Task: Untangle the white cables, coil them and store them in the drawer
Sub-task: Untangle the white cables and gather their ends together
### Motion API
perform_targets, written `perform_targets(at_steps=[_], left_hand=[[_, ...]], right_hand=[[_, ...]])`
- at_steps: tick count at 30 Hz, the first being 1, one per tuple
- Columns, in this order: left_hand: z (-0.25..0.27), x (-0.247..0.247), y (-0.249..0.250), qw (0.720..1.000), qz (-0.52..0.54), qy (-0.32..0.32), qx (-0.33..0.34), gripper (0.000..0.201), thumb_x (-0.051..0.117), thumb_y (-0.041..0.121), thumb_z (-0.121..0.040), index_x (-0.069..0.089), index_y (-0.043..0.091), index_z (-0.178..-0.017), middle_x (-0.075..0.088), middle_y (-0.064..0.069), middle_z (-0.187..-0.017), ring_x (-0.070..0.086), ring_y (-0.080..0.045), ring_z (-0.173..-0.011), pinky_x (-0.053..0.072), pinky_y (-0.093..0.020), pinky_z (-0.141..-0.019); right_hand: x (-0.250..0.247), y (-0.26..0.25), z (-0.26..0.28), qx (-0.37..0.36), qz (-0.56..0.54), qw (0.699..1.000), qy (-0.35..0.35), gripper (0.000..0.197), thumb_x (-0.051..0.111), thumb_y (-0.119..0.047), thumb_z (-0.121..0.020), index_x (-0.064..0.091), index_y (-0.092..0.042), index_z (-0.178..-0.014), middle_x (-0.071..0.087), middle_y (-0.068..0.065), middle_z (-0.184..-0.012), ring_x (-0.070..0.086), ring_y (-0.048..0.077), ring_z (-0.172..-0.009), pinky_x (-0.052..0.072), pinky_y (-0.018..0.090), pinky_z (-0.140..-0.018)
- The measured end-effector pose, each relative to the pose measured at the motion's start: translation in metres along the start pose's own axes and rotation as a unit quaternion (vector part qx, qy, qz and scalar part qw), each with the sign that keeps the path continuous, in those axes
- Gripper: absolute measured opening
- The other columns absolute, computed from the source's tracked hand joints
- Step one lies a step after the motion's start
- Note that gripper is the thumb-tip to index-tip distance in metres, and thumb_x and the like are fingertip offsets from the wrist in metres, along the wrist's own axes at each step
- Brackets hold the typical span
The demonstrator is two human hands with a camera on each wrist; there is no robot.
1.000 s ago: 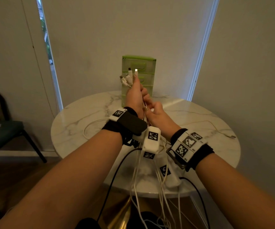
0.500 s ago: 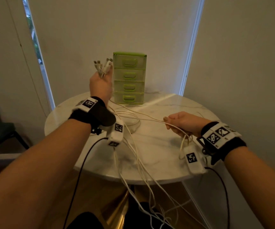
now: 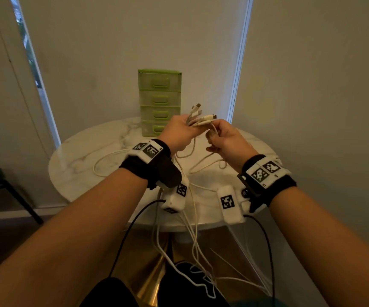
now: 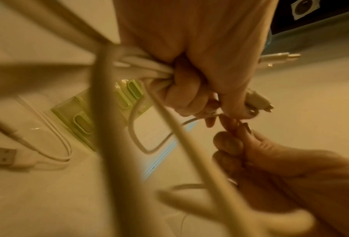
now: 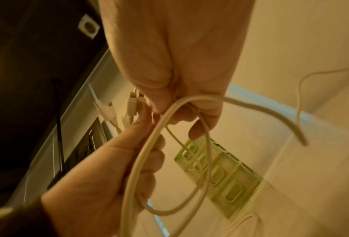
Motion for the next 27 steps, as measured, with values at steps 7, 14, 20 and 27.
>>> perform_targets(at_steps=[7,14,20,27], left_hand=[[-0.001,-0.020,-0.007,0.997,-0.014,0.073,0.010,0.012,0.069,0.023,-0.084,0.068,0.012,-0.089,0.046,0.013,-0.043,0.038,-0.001,-0.037,0.030,-0.015,-0.040],[-0.010,-0.055,-0.026,0.977,0.043,0.209,-0.021,0.032,0.064,0.031,-0.088,0.067,0.007,-0.109,0.055,0.000,-0.073,0.049,-0.012,-0.062,0.039,-0.026,-0.061],[-0.017,-0.081,-0.046,0.942,0.098,0.312,-0.070,0.037,0.060,0.036,-0.089,0.065,0.008,-0.113,0.066,-0.024,-0.107,0.059,-0.029,-0.082,0.045,-0.039,-0.070],[-0.022,-0.051,-0.039,0.971,0.120,0.198,-0.066,0.026,0.061,0.034,-0.089,0.065,0.016,-0.107,0.040,0.005,-0.060,0.031,-0.008,-0.048,0.027,-0.016,-0.038]], right_hand=[[0.001,0.000,-0.006,0.033,0.095,0.992,-0.074,0.028,0.043,0.002,-0.093,0.053,-0.012,-0.114,0.048,0.005,-0.070,0.043,0.014,-0.058,0.044,0.025,-0.055],[-0.031,0.028,0.008,0.129,0.287,0.939,-0.137,0.019,0.050,-0.004,-0.091,0.057,-0.018,-0.080,0.053,0.001,-0.065,0.047,0.013,-0.055,0.043,0.024,-0.055],[-0.088,0.059,0.025,0.208,0.466,0.853,-0.110,0.023,0.046,-0.005,-0.091,0.058,-0.017,-0.075,0.060,0.001,-0.059,0.054,0.011,-0.047,0.045,0.024,-0.060],[-0.089,0.058,0.029,0.210,0.421,0.877,-0.100,0.048,0.069,-0.015,-0.081,0.048,-0.009,-0.124,0.060,0.005,-0.093,0.058,0.019,-0.084,0.046,0.028,-0.081]])
Point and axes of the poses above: each hand's wrist, its own z-axis away from the middle knuckle, its own x-axis out of the palm, y = z × x, the point moved 6 cm from there along -z, towards the middle knuckle
